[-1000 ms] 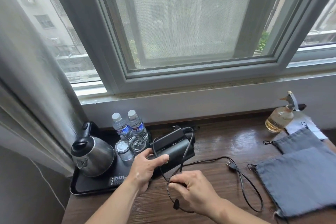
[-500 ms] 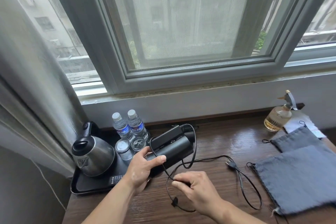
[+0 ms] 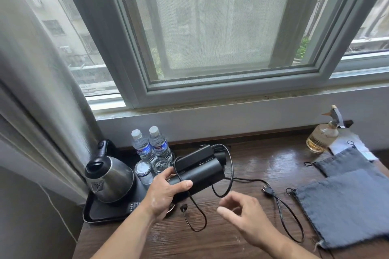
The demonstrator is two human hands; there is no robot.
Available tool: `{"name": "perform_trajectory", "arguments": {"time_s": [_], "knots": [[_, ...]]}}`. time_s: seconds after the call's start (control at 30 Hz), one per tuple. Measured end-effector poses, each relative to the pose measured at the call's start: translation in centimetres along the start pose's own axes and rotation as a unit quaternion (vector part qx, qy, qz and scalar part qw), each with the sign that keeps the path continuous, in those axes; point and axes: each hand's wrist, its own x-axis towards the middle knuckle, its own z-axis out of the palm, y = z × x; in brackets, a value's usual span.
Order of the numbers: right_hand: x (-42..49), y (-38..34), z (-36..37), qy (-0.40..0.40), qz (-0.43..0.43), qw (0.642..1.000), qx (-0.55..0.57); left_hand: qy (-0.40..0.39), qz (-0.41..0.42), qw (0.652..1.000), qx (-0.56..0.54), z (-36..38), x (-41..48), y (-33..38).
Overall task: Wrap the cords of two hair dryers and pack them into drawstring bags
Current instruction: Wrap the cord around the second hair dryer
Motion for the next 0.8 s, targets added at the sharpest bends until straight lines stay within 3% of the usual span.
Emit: {"name": "perform_trajectory", "arguments": {"time_s": [0.07,0.3,0.37,0.47,0.53,0.8], "knots": [[-0.2,-0.3,-0.4,0.019,0.006,1.000,-0.012,0.004,-0.001,1.000,-0.001,0.1,-0.1,0.0],[-1.1,-1.8,3.5,-0.051,0.013,0.998,-0.024,0.006,0.012,1.000,-0.024,0.8,0.0,-0.5],[-1.2,-2.0,3.3,-0.016,0.018,1.000,-0.018,0.003,0.007,1.000,-0.024,0.8,-0.1,-0.3],[-1.3,-1.4,1.2,0.111,0.052,0.992,-0.005,0.010,0.012,1.000,-0.006,0.4,-0.2,-0.3],[-1.2,-1.7,-0.4,0.135,0.051,0.990,0.003,0.018,0.017,1.000,0.007,0.1,-0.1,-0.6],[-0.3,-4.7,1.0,0.065,-0.006,0.998,-0.008,0.024,0.039,0.997,0.061,0.7,0.0,-1.4]]}}
